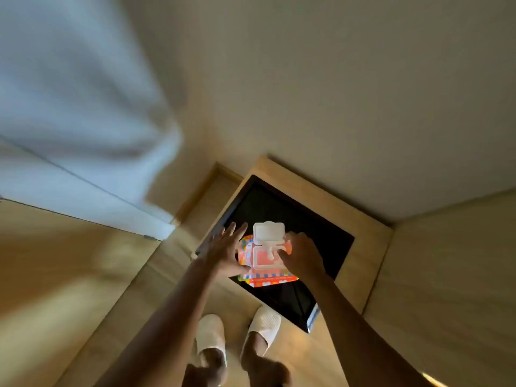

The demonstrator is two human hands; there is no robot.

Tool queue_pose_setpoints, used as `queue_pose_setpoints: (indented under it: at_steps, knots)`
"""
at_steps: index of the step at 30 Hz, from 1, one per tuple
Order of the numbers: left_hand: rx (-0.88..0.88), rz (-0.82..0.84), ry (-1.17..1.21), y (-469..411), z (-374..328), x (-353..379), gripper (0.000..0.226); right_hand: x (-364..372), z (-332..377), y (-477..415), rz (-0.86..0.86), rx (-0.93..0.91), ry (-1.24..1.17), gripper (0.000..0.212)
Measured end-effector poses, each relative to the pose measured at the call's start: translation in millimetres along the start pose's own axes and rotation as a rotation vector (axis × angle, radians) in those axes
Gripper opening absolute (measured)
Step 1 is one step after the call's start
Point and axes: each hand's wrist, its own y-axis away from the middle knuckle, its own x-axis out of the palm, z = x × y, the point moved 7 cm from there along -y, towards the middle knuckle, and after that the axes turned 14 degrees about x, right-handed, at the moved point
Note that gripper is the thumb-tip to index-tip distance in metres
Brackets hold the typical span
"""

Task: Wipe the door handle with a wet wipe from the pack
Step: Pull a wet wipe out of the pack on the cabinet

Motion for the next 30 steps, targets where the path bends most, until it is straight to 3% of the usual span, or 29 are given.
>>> queue_pose_setpoints:
  at_steps: [3,13,24,30]
  knots:
    - [0.079,0.021,-0.063,-32,2,29,0.113,32,-11,-14,0.022,0.018,-0.025,0.044]
    - [0.141,-0.140,-0.080,-67,24,71,0.101,61,-9,-27,-0.045,0.043,-0.102,0.030]
    - [0.141,-0.186,-0.025,-68,22,78,0.100,47,-25,-18,0.006,0.114,-0.345,0.022]
    - [0.093,-0.181,-0.007,-65,25,78,0.099,16,-22,-10,-0.032,0.047,-0.372,0.018]
